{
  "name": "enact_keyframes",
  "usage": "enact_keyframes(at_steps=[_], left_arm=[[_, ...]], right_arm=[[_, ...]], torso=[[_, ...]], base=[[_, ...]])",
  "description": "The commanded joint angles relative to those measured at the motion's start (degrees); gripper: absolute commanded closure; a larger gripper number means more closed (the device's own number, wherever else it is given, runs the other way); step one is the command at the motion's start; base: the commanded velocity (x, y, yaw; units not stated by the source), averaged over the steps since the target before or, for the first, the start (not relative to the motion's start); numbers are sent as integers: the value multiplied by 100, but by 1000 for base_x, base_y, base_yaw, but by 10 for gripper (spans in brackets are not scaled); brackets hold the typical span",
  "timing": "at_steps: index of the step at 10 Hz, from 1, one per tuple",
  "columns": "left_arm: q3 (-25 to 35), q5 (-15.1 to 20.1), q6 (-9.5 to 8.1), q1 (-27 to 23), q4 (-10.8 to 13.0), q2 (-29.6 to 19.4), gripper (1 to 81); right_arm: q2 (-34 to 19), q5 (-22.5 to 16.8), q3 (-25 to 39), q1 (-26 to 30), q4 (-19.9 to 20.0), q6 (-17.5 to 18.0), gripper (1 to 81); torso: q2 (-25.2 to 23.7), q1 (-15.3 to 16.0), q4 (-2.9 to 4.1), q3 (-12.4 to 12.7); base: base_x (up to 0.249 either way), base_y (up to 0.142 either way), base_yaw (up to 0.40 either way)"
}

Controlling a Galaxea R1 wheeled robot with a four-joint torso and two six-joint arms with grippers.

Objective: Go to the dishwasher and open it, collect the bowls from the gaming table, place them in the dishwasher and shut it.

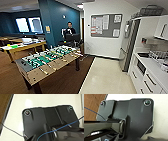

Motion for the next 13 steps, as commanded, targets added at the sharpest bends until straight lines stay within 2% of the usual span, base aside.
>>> enact_keyframes(at_steps=[1,13], left_arm=[[-12,276,41,-299,78,-22,10],[-152,276,41,-299,78,84,10]], right_arm=[[-50,-334,-7,265,-28,-28,10],[29,-334,-43,238,-213,-28,10]], torso=[[0,0,0,0],[0,0,0,0]], base=[[0,0,366],[0,0,366]])
